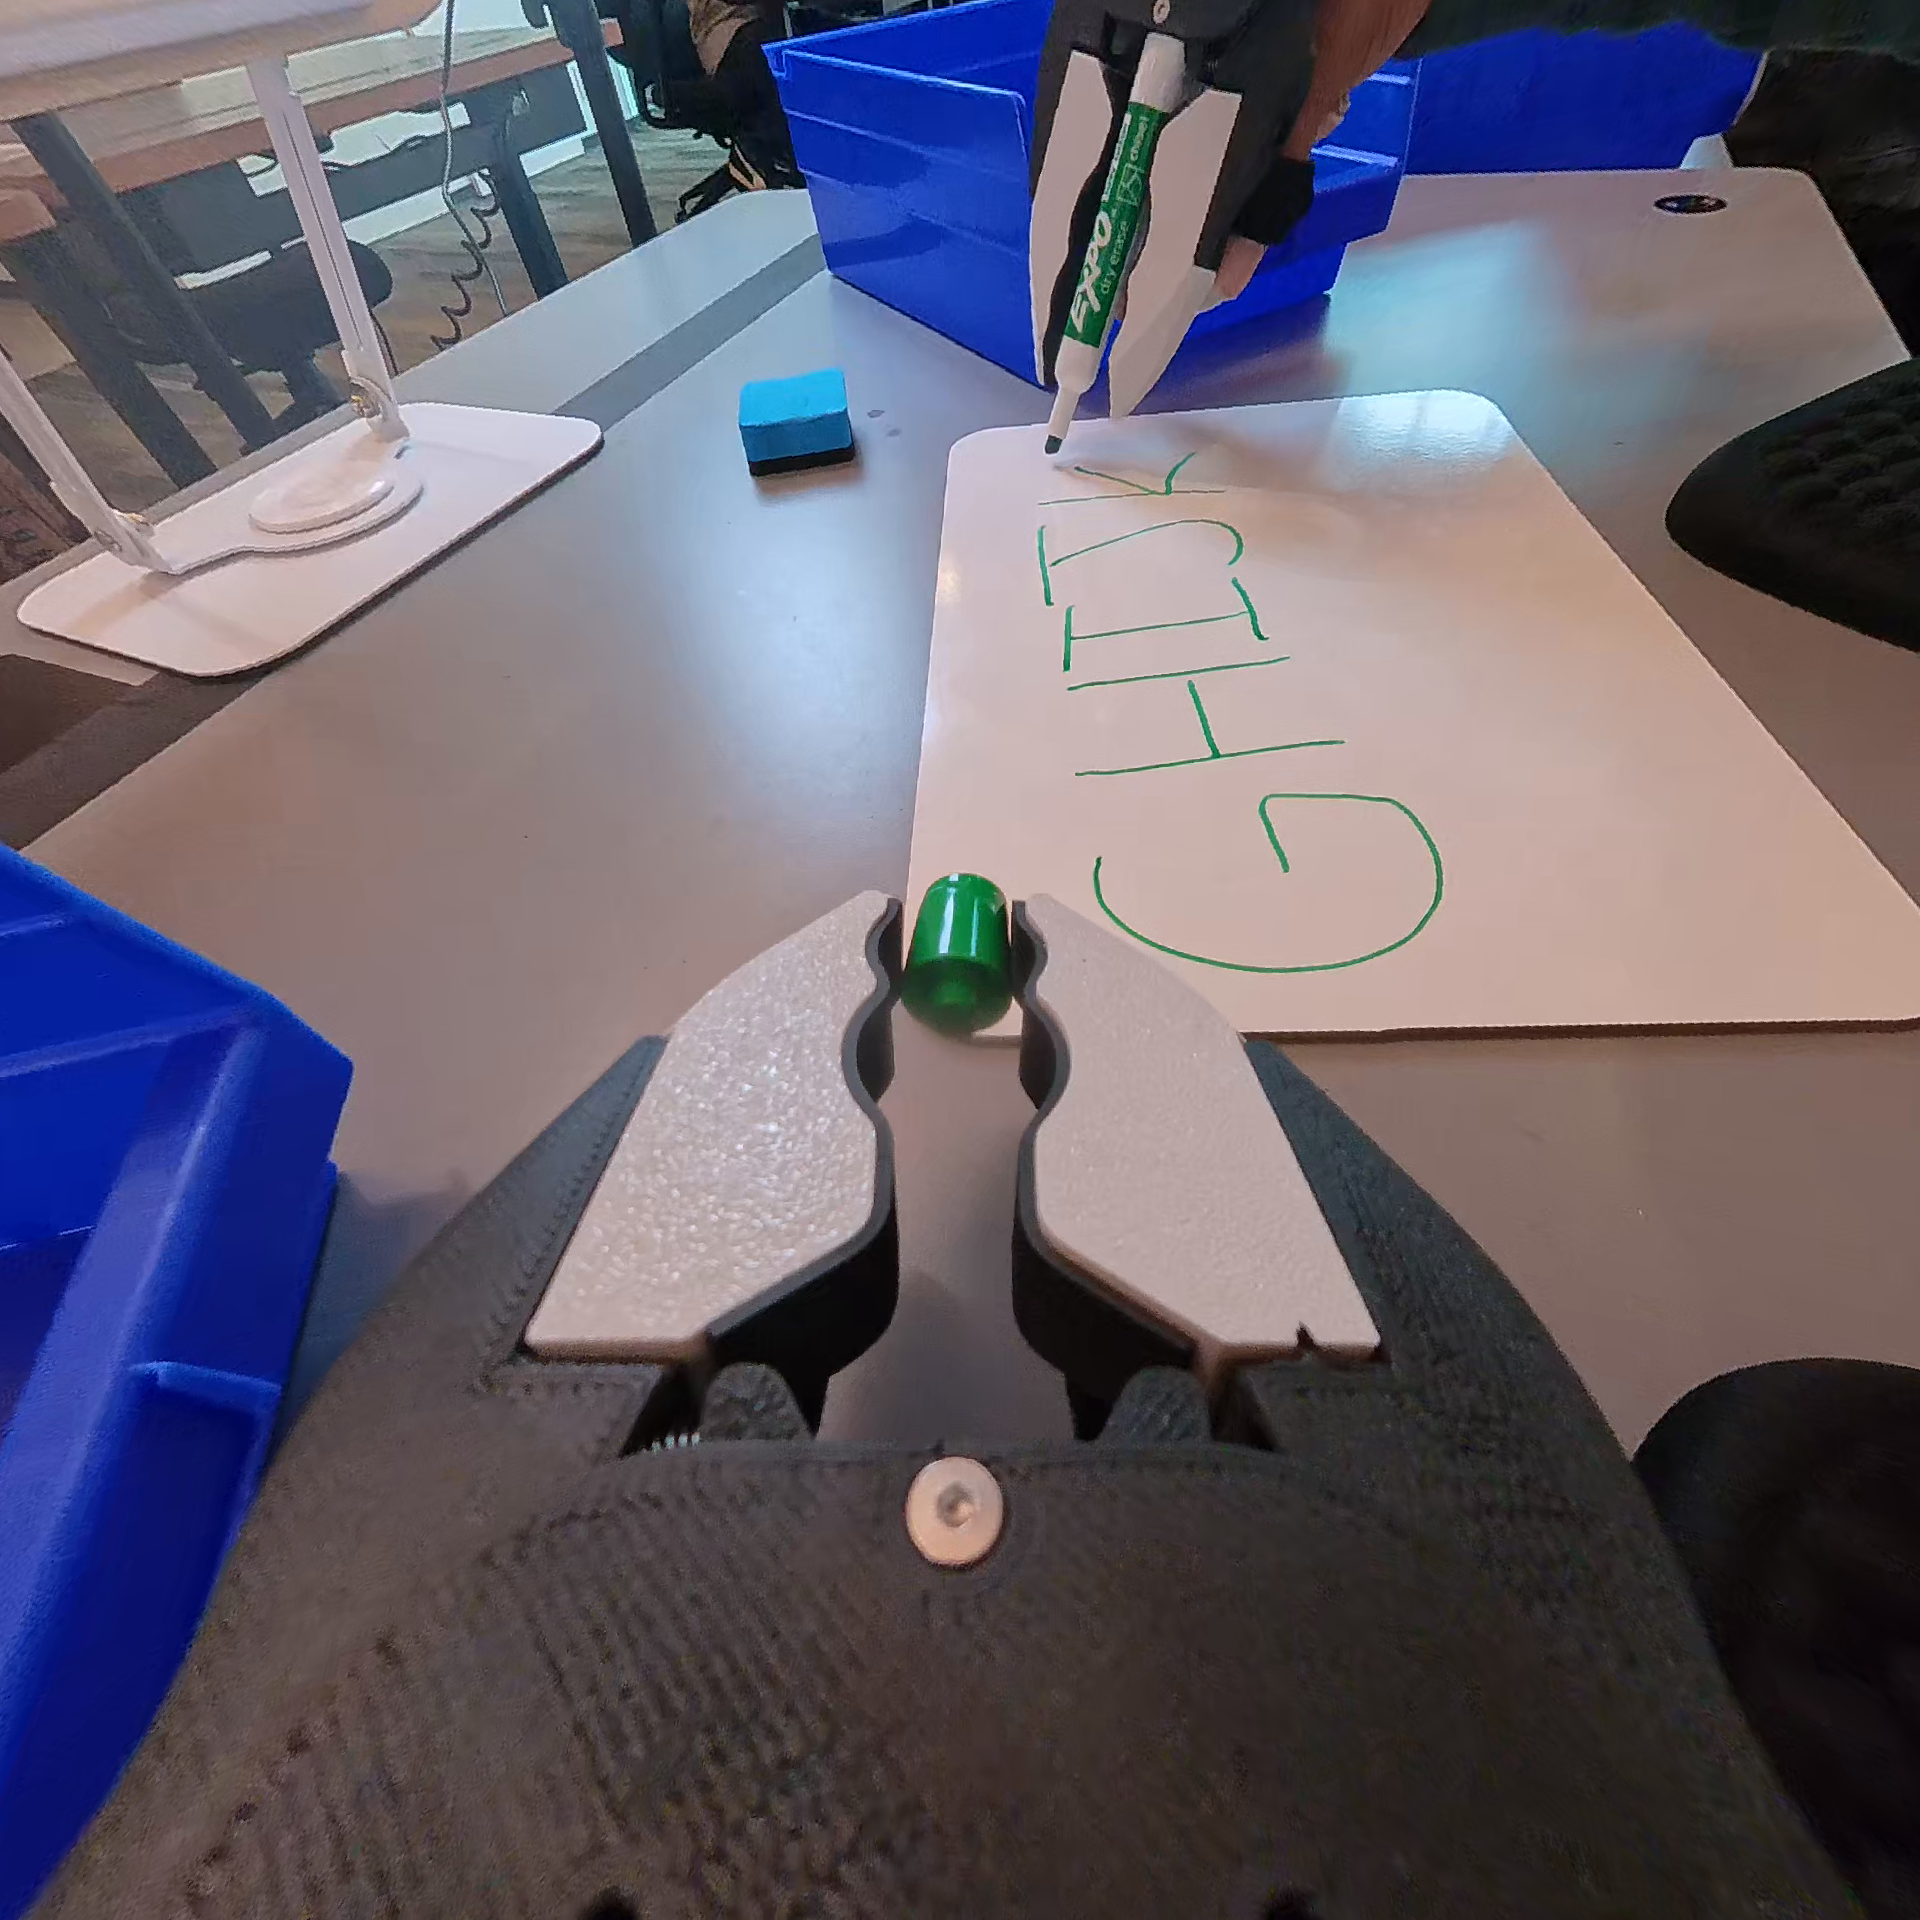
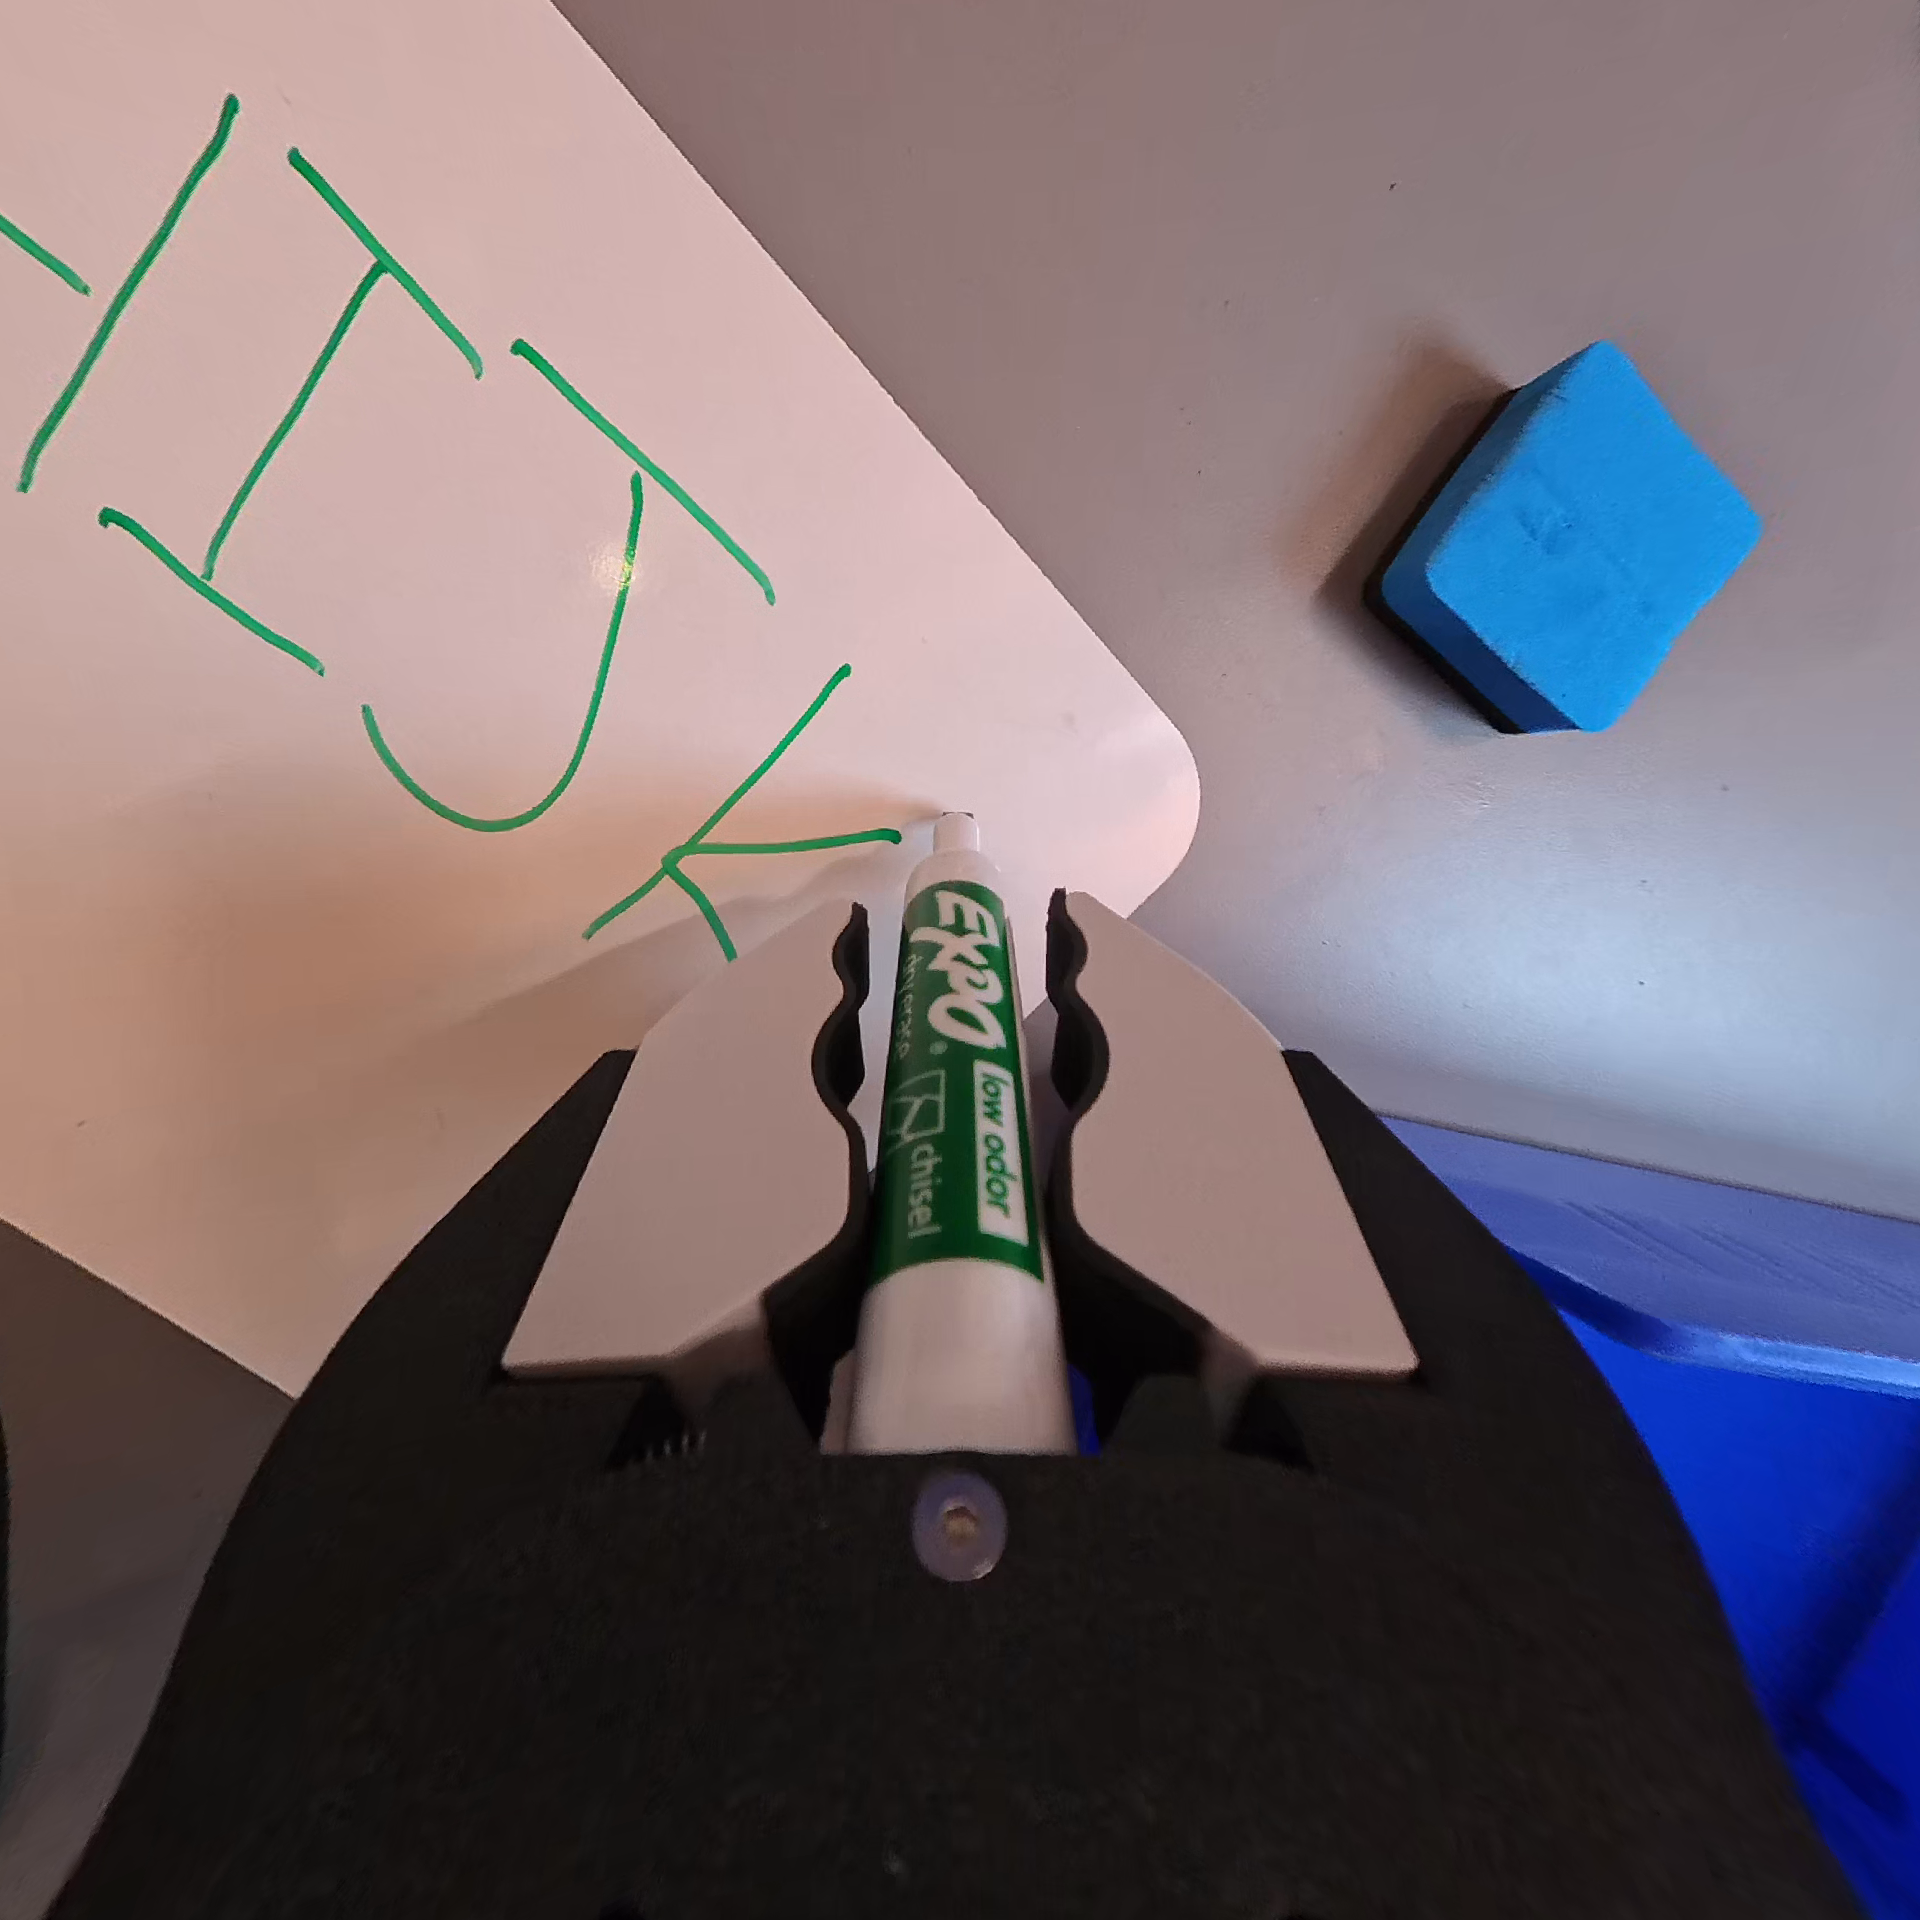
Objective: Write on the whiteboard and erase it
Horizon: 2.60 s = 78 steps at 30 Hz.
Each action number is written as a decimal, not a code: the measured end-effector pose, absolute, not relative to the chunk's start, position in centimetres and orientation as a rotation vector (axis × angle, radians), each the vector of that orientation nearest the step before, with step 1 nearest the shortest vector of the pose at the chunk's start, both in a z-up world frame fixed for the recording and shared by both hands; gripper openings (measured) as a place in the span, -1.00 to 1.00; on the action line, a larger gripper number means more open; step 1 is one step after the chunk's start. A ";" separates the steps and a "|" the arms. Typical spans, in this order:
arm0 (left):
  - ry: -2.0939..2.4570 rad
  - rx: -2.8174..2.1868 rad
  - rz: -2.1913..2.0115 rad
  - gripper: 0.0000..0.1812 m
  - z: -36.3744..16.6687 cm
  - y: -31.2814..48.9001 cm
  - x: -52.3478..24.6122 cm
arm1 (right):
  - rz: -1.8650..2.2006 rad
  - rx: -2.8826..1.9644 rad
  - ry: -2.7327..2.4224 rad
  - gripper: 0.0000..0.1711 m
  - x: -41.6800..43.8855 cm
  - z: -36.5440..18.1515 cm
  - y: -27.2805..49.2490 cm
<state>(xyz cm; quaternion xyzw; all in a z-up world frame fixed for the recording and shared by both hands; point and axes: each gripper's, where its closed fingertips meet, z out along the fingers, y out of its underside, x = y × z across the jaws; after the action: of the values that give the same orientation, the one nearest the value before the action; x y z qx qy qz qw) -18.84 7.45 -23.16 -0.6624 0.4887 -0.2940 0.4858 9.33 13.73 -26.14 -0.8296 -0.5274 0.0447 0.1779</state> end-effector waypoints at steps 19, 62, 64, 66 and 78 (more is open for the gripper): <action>1.190 -1.614 -0.717 -0.78 -23.1 7.6 -18.8 | 0.134 -2.367 -1.506 -0.61 9.6 -26.6 13.1; 1.192 -1.615 -0.707 -0.78 -23.2 7.8 -18.6 | 0.112 -2.440 -1.384 -0.61 14.2 -26.0 9.4; 1.188 -1.614 -0.709 -0.78 -23.2 7.9 -18.7 | 0.210 -2.387 -1.309 -0.61 13.1 -24.4 9.6; 1.187 -1.612 -0.708 -0.78 -23.1 7.9 -18.7 | 0.314 -2.279 -1.241 -0.61 11.6 -22.3 9.4; 1.207 -1.157 -0.927 -0.78 -16.0 1.7 -14.5 | 1.135 -1.543 -1.057 -0.61 -4.8 -15.3 1.9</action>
<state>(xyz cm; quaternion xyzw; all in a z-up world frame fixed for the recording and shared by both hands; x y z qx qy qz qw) -14.48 1.69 -15.99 -0.4943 0.5158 -0.3962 0.5768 -4.81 1.88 -15.26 -0.6265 -0.4294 0.4607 0.4591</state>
